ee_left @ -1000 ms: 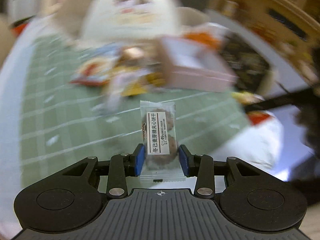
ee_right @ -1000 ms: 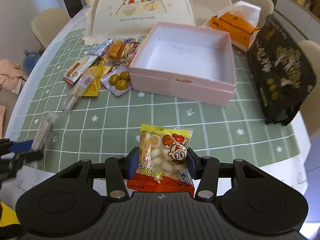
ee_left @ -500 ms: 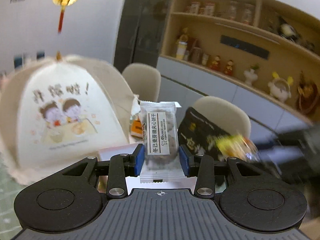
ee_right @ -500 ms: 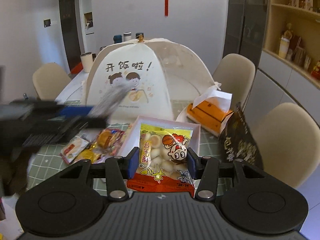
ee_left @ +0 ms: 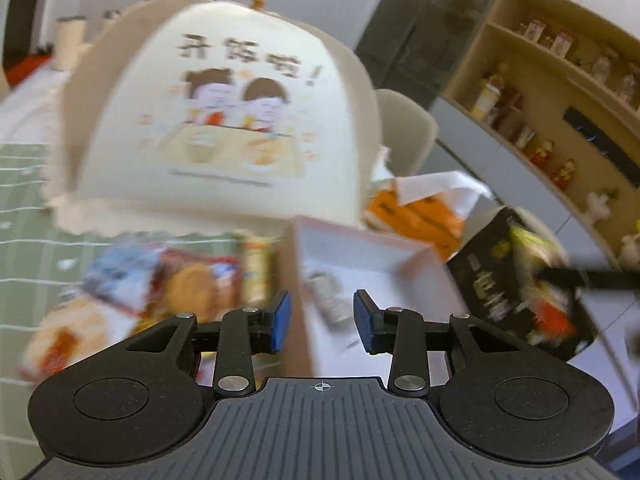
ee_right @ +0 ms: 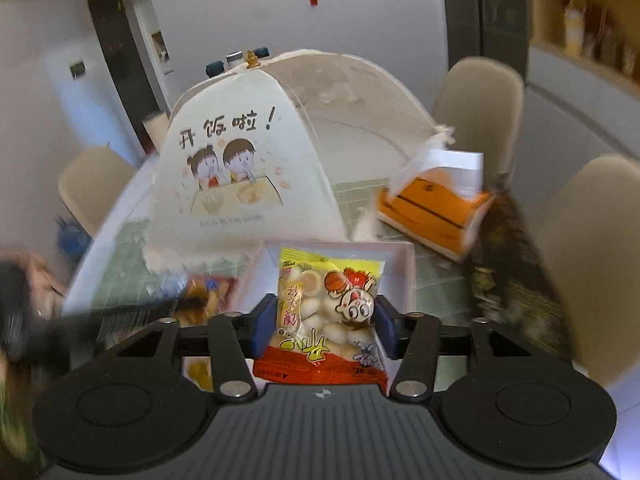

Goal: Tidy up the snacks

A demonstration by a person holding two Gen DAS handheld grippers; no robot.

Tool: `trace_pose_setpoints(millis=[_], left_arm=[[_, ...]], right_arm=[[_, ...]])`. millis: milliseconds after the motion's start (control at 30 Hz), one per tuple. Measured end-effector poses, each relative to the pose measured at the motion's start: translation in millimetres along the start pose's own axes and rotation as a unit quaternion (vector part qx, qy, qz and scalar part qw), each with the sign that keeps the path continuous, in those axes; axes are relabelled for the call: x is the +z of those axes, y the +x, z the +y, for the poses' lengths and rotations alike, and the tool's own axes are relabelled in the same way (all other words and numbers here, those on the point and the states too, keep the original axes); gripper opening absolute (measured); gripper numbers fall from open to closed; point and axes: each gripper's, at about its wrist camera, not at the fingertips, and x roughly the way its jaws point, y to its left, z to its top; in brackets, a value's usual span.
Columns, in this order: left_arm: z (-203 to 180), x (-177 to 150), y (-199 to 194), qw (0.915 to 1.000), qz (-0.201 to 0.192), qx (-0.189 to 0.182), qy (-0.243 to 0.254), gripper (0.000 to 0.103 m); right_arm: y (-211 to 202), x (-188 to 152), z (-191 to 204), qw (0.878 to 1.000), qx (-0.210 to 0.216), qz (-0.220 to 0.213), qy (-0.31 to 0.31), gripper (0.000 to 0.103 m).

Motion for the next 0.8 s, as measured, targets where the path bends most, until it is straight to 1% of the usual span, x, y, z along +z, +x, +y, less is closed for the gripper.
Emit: trace_pose_setpoints(millis=[33,67,133,167,233,300,367,433,467,500,533,633,733,800], left_arm=[[2,-2,-3,0.9998,0.003,0.01,0.016,0.039],[5,-9,-6,0.9989,0.007,0.024,0.04,0.039],[7,-16,-9,0.9963,0.02,0.041,0.073,0.039],[11,-20,-5,0.9952,0.035,0.044,0.08,0.039],[18,-23,7,0.9953,0.057,0.037,0.069,0.039],[22,-23,16,0.9958,0.064,0.031,0.057,0.039],[22,-13,24,0.9968,0.055,0.031,0.05,0.039],[24,7,36,0.9976,0.047,0.032,0.039,0.039],[26,21,47,0.998,0.05,0.023,0.031,0.039],[28,34,58,0.9978,0.06,0.014,0.024,0.039],[31,44,69,0.9972,0.071,0.014,0.019,0.039],[34,69,113,0.9928,0.108,0.037,0.035,0.039],[32,78,147,0.9851,0.149,0.053,0.069,0.039],[30,76,160,0.9809,0.167,0.055,0.084,0.039]], right_arm=[[9,3,1,1.0,-0.013,0.003,0.007,0.064],[14,2,4,1.0,-0.016,0.006,0.013,0.064],[17,-10,10,1.0,0.011,0.016,0.014,0.064],[19,-21,14,0.999,0.023,0.026,0.009,0.064],[24,-45,24,0.998,0.019,0.049,-0.016,0.064],[29,-73,33,0.997,0.001,0.069,-0.042,0.064],[30,-100,37,0.994,-0.007,0.091,-0.058,0.064],[29,-118,36,0.992,-0.005,0.11,-0.056,0.064],[28,-125,34,0.992,-0.002,0.117,-0.053,0.064],[26,-131,34,0.991,-0.001,0.123,-0.05,0.064],[24,-135,34,0.991,-0.003,0.126,-0.048,0.064],[18,-144,33,0.991,-0.013,0.125,-0.054,0.064],[12,-151,29,0.989,-0.026,0.123,-0.073,0.064],[6,-158,26,0.988,-0.034,0.123,-0.086,0.064]])
